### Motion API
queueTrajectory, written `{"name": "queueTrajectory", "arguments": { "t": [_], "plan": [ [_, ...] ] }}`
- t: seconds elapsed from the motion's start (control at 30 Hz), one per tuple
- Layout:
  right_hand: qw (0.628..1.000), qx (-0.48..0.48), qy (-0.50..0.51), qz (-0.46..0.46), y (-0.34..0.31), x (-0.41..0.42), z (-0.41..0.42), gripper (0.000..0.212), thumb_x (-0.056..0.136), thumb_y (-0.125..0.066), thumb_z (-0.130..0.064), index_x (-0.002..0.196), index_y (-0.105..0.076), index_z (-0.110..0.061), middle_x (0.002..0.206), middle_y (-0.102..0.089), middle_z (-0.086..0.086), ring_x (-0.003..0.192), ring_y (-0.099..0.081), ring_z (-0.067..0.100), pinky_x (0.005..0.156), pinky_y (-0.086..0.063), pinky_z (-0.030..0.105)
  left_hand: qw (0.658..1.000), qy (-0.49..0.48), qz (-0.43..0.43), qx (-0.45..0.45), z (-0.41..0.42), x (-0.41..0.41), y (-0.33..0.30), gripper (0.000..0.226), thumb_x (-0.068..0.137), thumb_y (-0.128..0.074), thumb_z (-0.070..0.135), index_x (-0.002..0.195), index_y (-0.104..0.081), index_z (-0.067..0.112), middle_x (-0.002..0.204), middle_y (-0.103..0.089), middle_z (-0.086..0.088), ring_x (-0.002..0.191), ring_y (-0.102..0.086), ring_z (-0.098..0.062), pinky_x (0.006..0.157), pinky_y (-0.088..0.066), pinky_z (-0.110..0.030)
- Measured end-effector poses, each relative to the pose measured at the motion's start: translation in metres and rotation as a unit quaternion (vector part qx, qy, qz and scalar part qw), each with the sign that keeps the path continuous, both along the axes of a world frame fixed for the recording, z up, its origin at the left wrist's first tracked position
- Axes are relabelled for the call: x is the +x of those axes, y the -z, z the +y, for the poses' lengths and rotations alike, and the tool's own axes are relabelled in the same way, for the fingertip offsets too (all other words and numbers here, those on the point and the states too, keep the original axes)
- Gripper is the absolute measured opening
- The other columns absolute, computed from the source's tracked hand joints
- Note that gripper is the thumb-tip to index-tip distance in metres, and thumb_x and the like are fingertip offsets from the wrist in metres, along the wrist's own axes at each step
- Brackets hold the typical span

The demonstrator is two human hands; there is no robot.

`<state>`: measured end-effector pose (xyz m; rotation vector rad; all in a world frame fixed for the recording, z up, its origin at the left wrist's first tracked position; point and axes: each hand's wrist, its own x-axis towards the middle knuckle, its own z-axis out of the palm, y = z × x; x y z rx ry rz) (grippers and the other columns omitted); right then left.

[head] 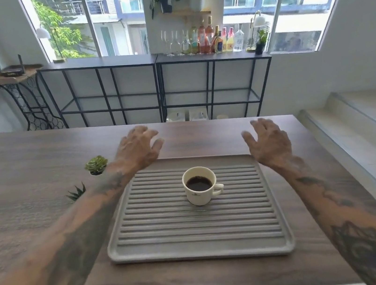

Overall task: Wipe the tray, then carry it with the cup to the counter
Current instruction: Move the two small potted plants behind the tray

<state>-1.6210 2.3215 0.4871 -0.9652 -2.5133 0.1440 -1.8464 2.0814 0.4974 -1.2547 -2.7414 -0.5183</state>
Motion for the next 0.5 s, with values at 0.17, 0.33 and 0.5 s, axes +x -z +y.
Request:
{"name": "queueTrajectory", "arguments": {
  "t": [0.17,0.33,0.5],
  "plan": [
    [1.0,-0.005,0.002,-0.007,-0.033,-0.025,0.01,0.06,0.097,-0.038,-0.048,0.141,-0.04,-0.007,0.151,-0.037,0.017,0.143,-0.028,0.032,0.111,-0.03,0.048,1.0,-0.011,0.021,0.008,0.016,-0.012,-0.034,0.054,0.1,-0.036,0.047,0.141,-0.048,0.014,0.153,-0.039,-0.015,0.148,-0.026,-0.03,0.117,-0.029,-0.052],
    [0.999,-0.018,-0.014,-0.031,-0.032,-0.037,-0.004,0.06,0.098,-0.037,-0.049,0.143,-0.037,-0.009,0.153,-0.035,0.015,0.143,-0.028,0.031,0.111,-0.029,0.047,1.0,-0.014,0.015,0.006,0.006,-0.009,-0.029,0.055,0.1,-0.036,0.047,0.142,-0.047,0.014,0.154,-0.038,-0.014,0.148,-0.026,-0.029,0.118,-0.027,-0.05],
    [0.995,-0.043,-0.078,-0.034,-0.04,-0.085,-0.038,0.058,0.097,-0.039,-0.048,0.142,-0.038,-0.011,0.143,-0.044,0.015,0.129,-0.045,0.033,0.105,-0.038,0.046,0.997,-0.069,0.01,0.038,-0.048,-0.032,-0.032,0.055,0.1,-0.037,0.048,0.141,-0.049,0.013,0.149,-0.044,-0.016,0.137,-0.042,-0.034,0.11,-0.036,-0.05]
  ]
}}
